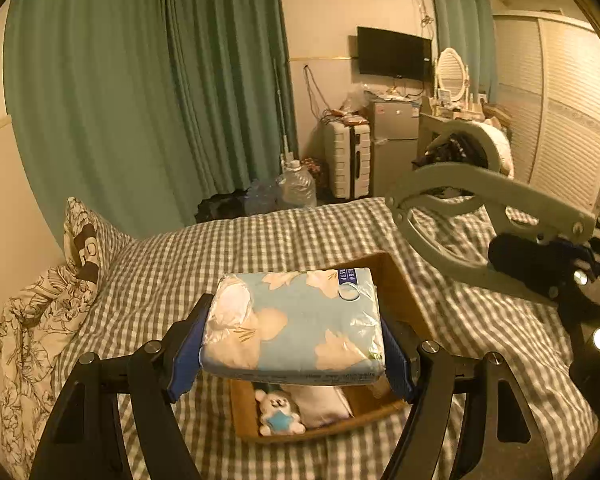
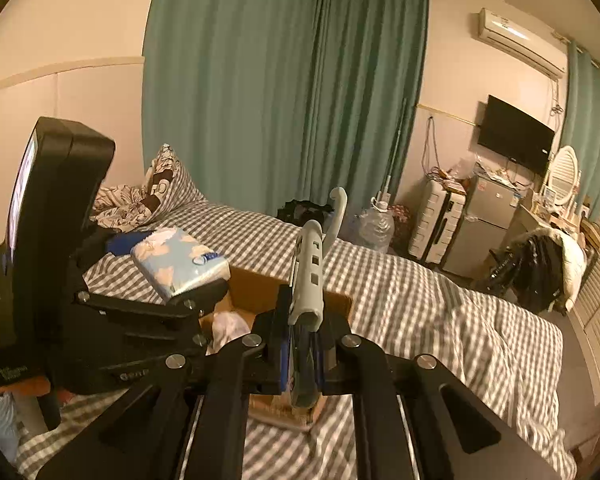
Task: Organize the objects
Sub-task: 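Drop the tissue pack into the box with the left tool while the right tool drops the hanger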
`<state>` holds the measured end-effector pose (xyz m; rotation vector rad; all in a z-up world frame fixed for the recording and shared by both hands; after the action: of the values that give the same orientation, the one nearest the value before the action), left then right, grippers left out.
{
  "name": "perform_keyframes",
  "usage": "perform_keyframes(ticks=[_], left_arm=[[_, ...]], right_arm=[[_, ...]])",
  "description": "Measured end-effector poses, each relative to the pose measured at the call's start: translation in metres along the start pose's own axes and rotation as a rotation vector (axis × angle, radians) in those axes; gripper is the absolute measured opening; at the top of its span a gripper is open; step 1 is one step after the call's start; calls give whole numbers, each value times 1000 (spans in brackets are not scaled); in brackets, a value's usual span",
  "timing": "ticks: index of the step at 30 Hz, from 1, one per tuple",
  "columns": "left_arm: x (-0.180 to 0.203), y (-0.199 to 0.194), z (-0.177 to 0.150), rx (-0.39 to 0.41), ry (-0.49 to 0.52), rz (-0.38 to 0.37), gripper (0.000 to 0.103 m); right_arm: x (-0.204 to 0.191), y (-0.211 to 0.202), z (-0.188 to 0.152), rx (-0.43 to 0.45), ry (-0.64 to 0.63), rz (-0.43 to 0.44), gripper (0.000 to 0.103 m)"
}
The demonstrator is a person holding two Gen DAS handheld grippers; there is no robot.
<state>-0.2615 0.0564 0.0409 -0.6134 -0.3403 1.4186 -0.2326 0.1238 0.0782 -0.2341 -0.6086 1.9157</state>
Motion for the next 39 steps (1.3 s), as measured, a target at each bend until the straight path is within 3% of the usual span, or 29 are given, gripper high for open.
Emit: perform_keyframes(ticks=[7,16,19,20,21,23,28,33,39], left_arm=[[-14,54,2,-40,-34,-3,76],[-22,109,-29,-136,-63,-28,78],[-21,119,-38,-170,-67,-29,83],[-21,120,-39,-176,-65,-14,85],[-21,120,-39,-176,-63,2,93],[-22,114,-36,-159,-59,31,101],[-32,83,-22,-104,-71,46,103],[-42,41,1,-33,-116,31,103],[-50,-17,22,79,-145,59,103]], right_arm=[[13,64,13,-41,42,48,8],[17,126,-27,-164,97,114,9],[18,131,-33,-175,112,126,13],[21,131,-33,-168,118,122,20],[23,130,-32,-161,126,115,37],[29,122,-30,-136,143,86,58],[34,86,-17,-60,160,46,64],[30,46,1,14,151,8,81],[21,-8,17,80,142,-26,92]])
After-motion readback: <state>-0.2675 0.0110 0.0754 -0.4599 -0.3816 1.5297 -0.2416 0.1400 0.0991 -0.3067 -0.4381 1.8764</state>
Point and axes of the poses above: each gripper's, at about its wrist camera, not at the fingertips, and y roughly the way its jaws point, x to its right, z to its top, the point moved 4 cm from there along y, roughly the way its jaws point, and after that the axes turned 4 degrees about z, right-handed, at the moved point
